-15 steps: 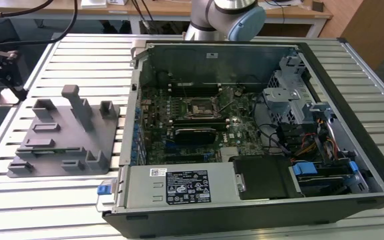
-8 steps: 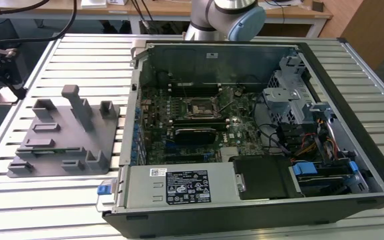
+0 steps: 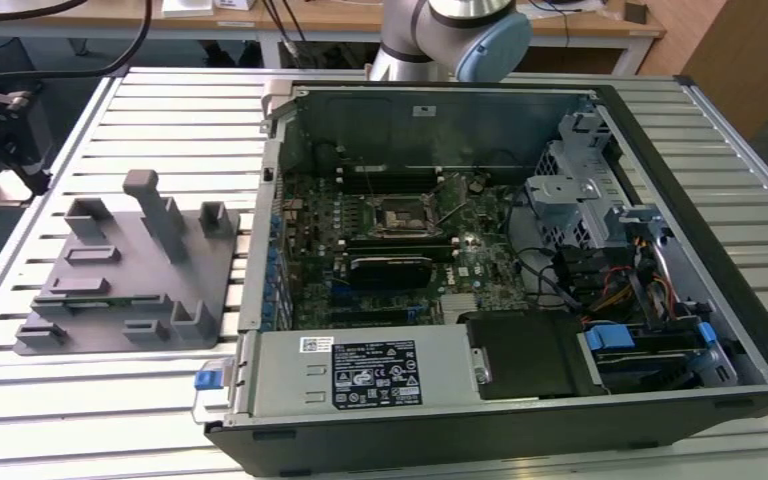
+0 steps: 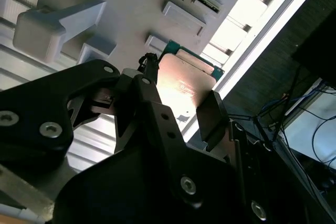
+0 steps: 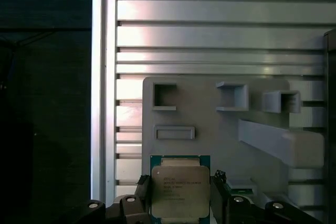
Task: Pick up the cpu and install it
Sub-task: 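Pick up the cpu and move it towards the insertion slot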
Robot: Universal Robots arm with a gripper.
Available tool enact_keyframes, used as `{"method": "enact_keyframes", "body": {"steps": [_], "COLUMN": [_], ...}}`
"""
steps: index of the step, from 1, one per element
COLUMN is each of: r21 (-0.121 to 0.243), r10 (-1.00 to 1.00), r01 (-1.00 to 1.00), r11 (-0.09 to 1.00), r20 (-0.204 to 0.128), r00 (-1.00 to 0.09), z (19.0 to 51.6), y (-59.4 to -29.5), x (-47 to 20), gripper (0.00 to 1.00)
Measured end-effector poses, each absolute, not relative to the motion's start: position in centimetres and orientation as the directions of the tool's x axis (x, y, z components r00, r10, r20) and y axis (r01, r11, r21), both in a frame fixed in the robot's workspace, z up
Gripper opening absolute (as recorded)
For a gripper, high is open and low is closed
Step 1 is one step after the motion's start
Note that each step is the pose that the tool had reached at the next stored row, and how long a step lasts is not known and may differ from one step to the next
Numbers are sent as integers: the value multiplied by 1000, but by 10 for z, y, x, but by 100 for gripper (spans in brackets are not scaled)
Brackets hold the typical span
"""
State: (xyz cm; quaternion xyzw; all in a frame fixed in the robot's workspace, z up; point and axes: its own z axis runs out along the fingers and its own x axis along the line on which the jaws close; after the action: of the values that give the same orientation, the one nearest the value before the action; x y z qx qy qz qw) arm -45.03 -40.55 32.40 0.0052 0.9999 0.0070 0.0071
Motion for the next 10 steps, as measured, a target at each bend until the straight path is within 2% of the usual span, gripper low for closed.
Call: {"method": "enact_keyframes", "body": {"steps": [10], "r21": [14], "r10": [11], "r01": [10], "r11": [1000], "r20": [-14], "r00": [-1000], "z": [332], "y": [-405], "x": [-450], "gripper": [54]}}
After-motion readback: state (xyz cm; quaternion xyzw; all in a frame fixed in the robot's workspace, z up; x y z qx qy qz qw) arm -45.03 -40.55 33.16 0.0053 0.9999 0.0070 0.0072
